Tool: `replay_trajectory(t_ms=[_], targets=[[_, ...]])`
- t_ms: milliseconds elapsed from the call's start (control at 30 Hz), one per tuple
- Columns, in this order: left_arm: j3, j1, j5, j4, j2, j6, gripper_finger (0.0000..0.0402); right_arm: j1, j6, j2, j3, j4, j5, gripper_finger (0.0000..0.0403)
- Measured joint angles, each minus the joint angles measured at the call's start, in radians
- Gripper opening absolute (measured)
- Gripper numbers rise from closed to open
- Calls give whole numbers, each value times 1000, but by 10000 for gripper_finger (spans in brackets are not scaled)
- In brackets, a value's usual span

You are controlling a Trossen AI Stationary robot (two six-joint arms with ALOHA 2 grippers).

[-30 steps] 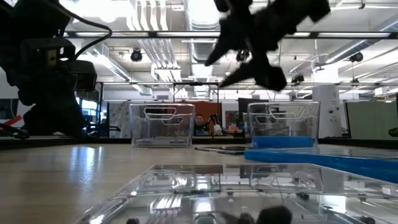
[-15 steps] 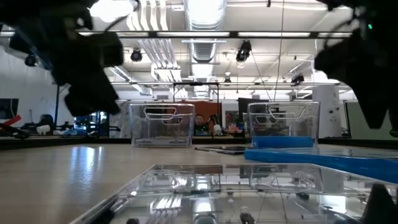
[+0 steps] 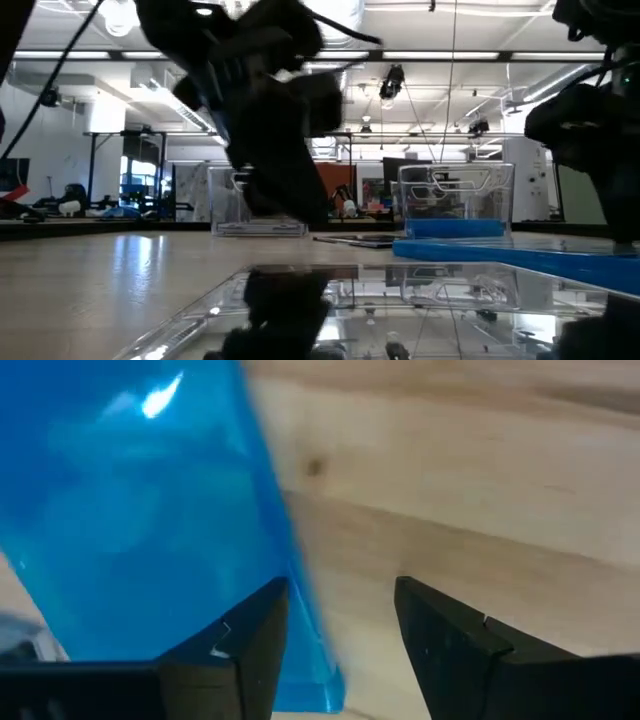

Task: Pick & place jewel cases by type
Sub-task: Stack the blue CD case into the right transparent bin

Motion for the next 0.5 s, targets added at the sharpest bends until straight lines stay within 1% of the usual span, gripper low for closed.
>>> replay_trajectory(t_ms=[67,133,267,367,500], targets=[[70,-6,5,-42,68,4,106,-1,-55,8,-37,86,2,184],[126,-7,7,-43,123,6,106,-2,-100,22,-66,158,1,191],[211,8,26,-68,201,7,106,-17,-174,42,-116,332,4,204],[248,29,45,-100,243,6,106,-41,-271,48,-142,490,31,211],[265,51,57,-106,267,13,106,-97,-340,83,-172,627,33,214]])
